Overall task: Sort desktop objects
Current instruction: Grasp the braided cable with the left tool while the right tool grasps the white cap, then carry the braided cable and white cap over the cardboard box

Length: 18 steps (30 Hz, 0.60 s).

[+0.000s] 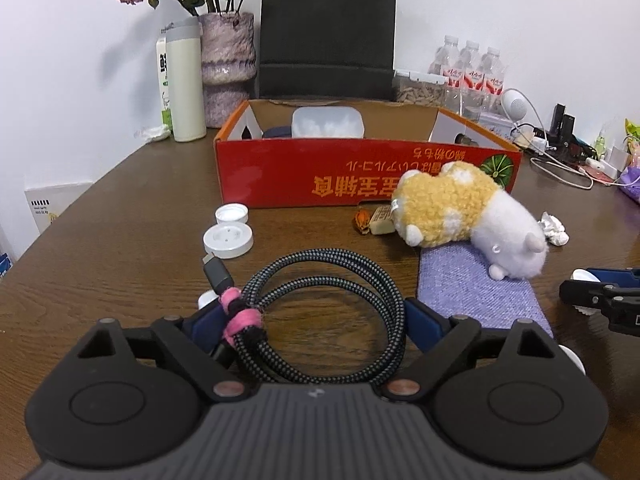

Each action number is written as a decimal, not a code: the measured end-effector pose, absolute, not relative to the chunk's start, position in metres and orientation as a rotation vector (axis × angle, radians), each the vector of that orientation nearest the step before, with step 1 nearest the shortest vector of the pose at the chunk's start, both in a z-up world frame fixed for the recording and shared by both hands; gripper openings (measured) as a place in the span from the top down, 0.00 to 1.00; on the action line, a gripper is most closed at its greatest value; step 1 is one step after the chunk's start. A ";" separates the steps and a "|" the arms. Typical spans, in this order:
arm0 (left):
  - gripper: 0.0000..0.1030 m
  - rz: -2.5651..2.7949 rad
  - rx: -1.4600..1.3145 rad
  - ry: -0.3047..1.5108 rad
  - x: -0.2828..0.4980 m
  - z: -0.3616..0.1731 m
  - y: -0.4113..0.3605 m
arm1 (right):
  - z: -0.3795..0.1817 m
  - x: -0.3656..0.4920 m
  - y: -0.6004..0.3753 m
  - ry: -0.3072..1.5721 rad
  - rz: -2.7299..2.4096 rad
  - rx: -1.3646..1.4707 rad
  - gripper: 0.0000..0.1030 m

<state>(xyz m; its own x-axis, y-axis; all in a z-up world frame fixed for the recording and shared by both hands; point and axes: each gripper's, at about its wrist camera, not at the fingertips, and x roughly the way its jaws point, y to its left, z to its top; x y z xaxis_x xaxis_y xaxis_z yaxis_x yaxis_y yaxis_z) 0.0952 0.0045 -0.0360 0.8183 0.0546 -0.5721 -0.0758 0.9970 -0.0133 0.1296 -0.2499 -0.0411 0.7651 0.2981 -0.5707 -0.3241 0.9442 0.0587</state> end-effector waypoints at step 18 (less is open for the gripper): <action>0.11 0.041 -0.057 0.462 0.094 0.011 0.015 | 0.001 0.136 -0.236 0.480 0.352 -0.050 0.62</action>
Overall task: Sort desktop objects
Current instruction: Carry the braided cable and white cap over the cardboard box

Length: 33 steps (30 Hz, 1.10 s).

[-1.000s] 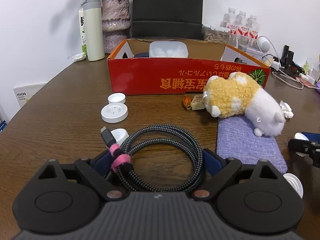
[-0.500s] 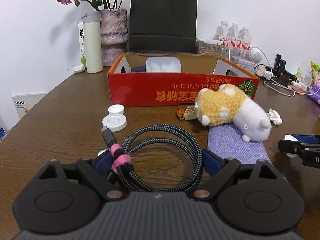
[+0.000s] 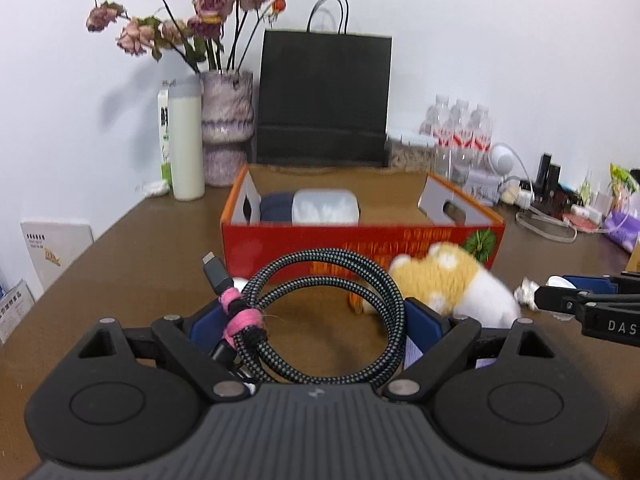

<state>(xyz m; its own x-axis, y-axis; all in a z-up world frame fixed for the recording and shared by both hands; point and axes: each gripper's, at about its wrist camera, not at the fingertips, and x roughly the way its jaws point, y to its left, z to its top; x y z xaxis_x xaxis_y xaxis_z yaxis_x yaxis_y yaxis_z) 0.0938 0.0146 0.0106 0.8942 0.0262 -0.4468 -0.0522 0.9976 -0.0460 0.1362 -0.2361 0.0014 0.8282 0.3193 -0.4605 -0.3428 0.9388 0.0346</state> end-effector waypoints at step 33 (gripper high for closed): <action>0.11 0.036 -0.209 0.325 0.256 0.065 0.030 | 0.060 0.295 -0.169 0.325 0.376 -0.008 0.62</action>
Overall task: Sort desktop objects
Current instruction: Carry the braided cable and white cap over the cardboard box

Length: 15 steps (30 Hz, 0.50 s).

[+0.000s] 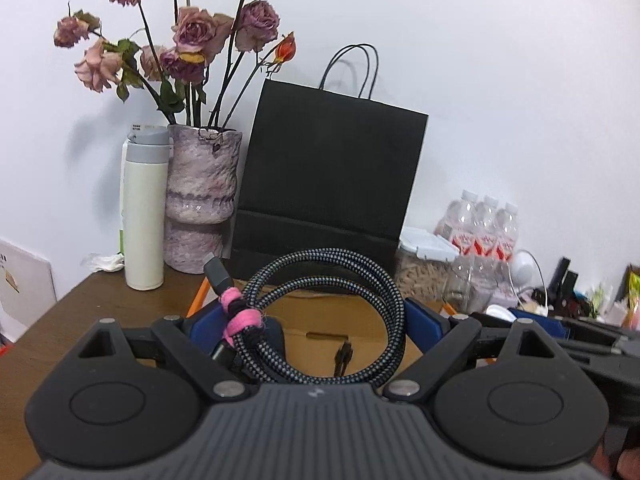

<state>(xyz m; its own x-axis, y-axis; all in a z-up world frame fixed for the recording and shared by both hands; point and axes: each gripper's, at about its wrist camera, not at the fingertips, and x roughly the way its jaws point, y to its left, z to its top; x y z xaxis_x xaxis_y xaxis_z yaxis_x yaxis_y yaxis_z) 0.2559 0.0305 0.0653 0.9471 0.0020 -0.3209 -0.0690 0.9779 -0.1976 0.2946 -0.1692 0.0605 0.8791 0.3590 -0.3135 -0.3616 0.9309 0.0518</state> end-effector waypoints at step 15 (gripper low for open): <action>0.10 0.063 -0.132 0.407 0.314 0.035 0.025 | 0.020 0.355 -0.158 0.446 0.352 -0.061 0.62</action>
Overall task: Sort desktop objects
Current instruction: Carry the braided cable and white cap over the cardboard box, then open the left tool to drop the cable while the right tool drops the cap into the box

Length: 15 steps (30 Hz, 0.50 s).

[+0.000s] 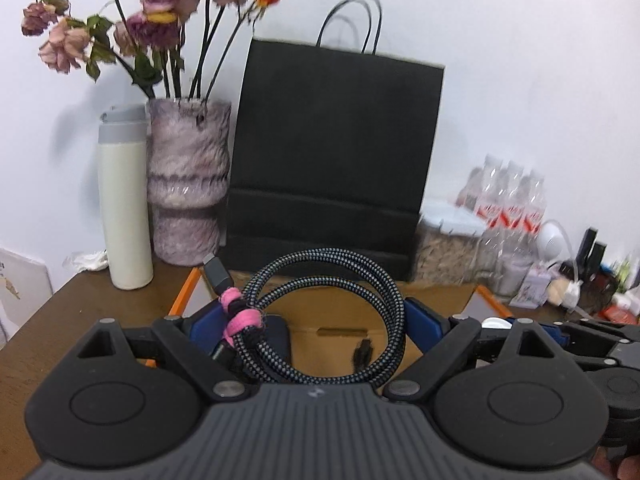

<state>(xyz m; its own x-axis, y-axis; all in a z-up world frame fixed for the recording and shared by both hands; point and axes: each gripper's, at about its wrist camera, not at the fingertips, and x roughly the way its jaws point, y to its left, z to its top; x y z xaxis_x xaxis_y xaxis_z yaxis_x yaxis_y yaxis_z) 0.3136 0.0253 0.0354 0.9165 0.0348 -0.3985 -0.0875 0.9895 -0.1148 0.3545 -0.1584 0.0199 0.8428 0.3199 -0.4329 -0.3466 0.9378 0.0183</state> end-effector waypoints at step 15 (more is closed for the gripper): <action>0.10 0.056 -0.103 0.540 0.330 0.011 0.025 | 0.001 0.363 -0.156 0.519 0.360 -0.060 0.62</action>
